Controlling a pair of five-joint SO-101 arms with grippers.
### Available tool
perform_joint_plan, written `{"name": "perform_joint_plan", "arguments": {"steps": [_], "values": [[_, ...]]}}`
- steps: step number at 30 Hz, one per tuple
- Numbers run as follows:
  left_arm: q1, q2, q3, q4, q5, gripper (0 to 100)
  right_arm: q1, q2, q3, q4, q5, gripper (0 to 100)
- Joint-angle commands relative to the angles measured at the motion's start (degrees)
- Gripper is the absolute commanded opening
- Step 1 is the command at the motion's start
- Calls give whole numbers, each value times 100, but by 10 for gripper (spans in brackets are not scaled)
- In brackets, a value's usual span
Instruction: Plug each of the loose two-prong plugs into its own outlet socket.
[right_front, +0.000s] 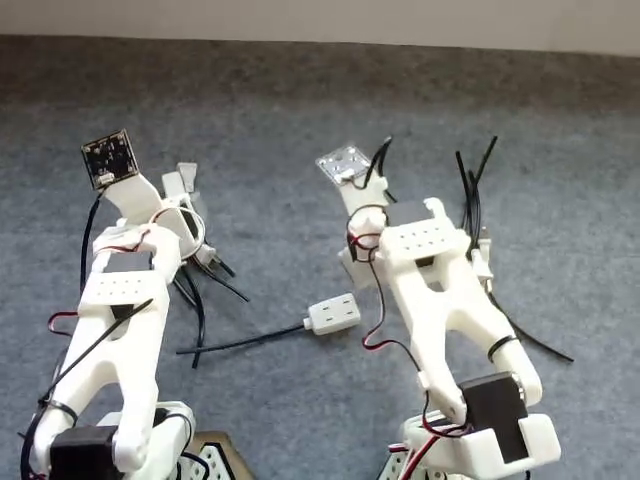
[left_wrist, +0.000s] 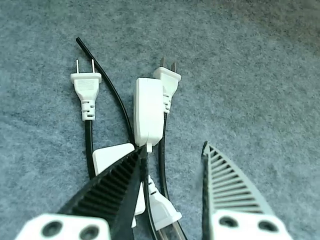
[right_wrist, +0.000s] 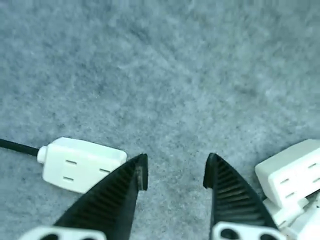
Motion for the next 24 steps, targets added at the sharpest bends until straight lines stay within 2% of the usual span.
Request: {"name": "perform_joint_plan", "arguments": {"steps": [1,4,8,17,24], "values": [[-57,-180,-31,-123,35,189,-101,-4,-295,655,264,192],[-57,-180,-40,-123,35,189,-330,-22,-277,1789,1064,192],[-57,-180,-40,-123,35,189,-593,-4,-198,2378,1143,192],[-57,-189,-31,-123,26,189,-857,4,1182,277,932,192],[-57,-180,-31,-123,26,189,-831,4,1279,-567,413,192]]}}
